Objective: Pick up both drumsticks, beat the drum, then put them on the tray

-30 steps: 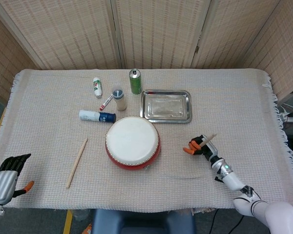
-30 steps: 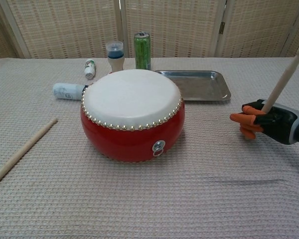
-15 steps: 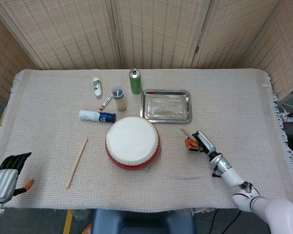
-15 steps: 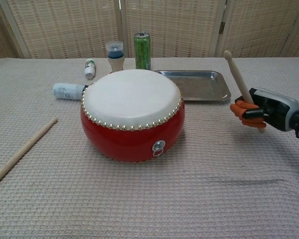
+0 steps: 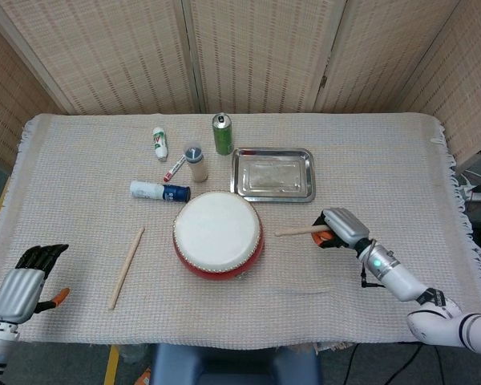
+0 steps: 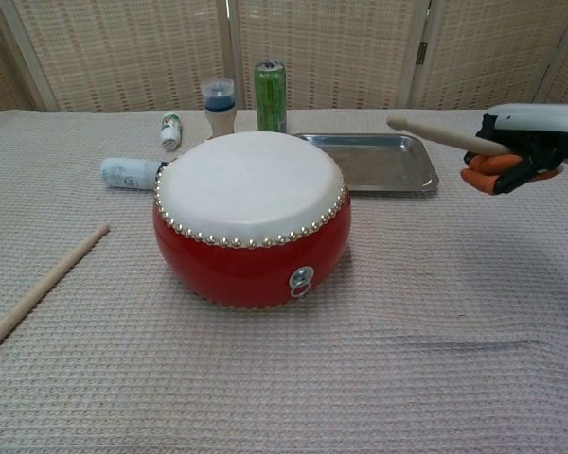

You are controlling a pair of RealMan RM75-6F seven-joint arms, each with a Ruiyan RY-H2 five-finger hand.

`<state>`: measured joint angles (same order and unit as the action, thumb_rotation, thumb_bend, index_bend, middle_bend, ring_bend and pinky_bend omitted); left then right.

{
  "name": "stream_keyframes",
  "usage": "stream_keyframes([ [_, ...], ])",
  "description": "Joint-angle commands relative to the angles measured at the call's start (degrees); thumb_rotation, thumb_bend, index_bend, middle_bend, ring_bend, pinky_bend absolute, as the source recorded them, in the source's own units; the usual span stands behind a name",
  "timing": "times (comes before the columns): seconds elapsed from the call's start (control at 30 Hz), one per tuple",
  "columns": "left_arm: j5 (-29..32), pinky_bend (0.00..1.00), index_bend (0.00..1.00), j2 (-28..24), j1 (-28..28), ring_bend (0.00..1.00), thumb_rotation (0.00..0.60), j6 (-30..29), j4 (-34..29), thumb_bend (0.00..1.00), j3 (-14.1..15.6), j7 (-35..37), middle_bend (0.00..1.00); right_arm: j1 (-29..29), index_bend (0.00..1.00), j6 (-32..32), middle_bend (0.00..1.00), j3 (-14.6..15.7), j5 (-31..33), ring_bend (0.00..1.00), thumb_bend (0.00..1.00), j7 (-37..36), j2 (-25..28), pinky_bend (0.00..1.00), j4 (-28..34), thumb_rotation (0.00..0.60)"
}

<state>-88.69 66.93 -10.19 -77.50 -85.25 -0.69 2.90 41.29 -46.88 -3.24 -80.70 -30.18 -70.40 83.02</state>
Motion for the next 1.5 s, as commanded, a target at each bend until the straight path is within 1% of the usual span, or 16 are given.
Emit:
stream_keyframes([
  [0.03,1.87,0.15,0.19,0.91,-2.49,0.16,0.6,3.55,0.4,0.29,-1.44,1.34,0.17,0.46,1.0,1.48,1.0,-3.02,7.13,1.0,0.65,8.73,6.93,1.0,7.84,0.6],
  [0.13,4.91,0.2,0.27,2.32,-4.3,0.2,0.6,7.2,0.08,0.29,-2.56,0.71,0.22,-0.15,1.0,0.58,1.0,-3.66,8.64,1.0,0.65,10.84,8.52,1.0,10.54,0.6],
  [0.2,7.73,0.21,0.3,2.57,-5.54,0.2,0.6,10.84,-1.39,0.3,-2.79,-0.95,0.24,-0.64,1.0,0.1,1.0,-3.85,9.13,1.0,0.65,11.75,9.33,1.0,11.72,0.6],
  [0.27,10.89,0.22,0.3,2.62,-6.89,0.21,0.6,14.26,-3.47,0.3,-3.23,-3.5,0.24,-1.05,1.0,-0.12,1.0,-3.95,9.43,1.0,0.65,12.34,9.92,1.0,12.37,0.6],
  [0.4,18.12,0.21,0.3,4.13,-8.93,0.21,0.6,18.3,-6.28,0.3,-4.74,-8.36,0.23,-1.73,1.0,-0.47,1.0,-4.19,9.15,1.0,0.65,12.28,10.51,1.0,12.92,0.6],
  [0.57,29.13,0.21,0.32,7.1,-10.87,0.21,0.6,19.39,-9.21,0.3,-7.24,-14.51,0.22,-2.43,1.0,-0.53,1.0,-4.28,7.83,1.0,0.65,11.3,11.15,1.0,12.79,0.6],
  [0.67,33.68,0.21,0.33,7.91,-11.93,0.21,0.6,19.93,-10.56,0.3,-7.99,-16.52,0.21,-2.81,1.0,-0.7,1.0,-4.48,7.17,1.0,0.65,10.34,11.48,1.0,12.59,0.6],
  [0.77,38.63,0.22,0.34,8.06,-13.33,0.19,0.6,20.98,-12.21,0.3,-7.91,-19.39,0.2,-3.28,1.0,-1.01,1.0,-4.76,6.19,1.0,0.65,8.66,11.8,1.0,12.25,0.6],
  [0.93,41.12,0.22,0.34,8.86,-14.21,0.18,0.6,20.83,-13.22,0.29,-7.73,-20.78,0.19,-3.68,1.0,-1.11,1.0,-4.76,5.24,1.0,0.65,7.22,11.92,1.0,11.76,0.6],
  [1.13,43.04,0.21,0.33,12.63,-15.59,0.18,0.6,17.41,-12.5,0.29,-6.26,-25.9,0.18,-4.4,1.0,-1.42,1.0,-4.77,3.64,1.0,0.65,4.29,11.92,1.0,10.5,0.6],
  [1.3,43.28,0.21,0.33,16.16,-16.52,0.18,0.6,13.97,-9.69,0.29,-5.11,-30.55,0.17,-4.96,1.0,-1.78,1.0,-4.77,2.71,1.0,0.65,2.41,12.01,1.0,9.79,0.6],
  [1.4,43.67,0.21,0.33,17.85,-16.68,0.18,0.6,11.63,-8.39,0.29,-4.82,-32.97,0.17,-5.19,1.0,-1.97,1.0,-4.81,2.3,1.0,0.65,1.65,12.1,1.0,9.49,0.6],
  [1.5,44.14,0.21,0.34,18.41,-16.58,0.18,0.6,10.85,-8.53,0.29,-4.91,-33.42,0.17,-5.35,1.0,-2.19,1.0,-4.91,1.85,1.0,0.65,0.87,12.2,1.0,9.35,0.6],
])
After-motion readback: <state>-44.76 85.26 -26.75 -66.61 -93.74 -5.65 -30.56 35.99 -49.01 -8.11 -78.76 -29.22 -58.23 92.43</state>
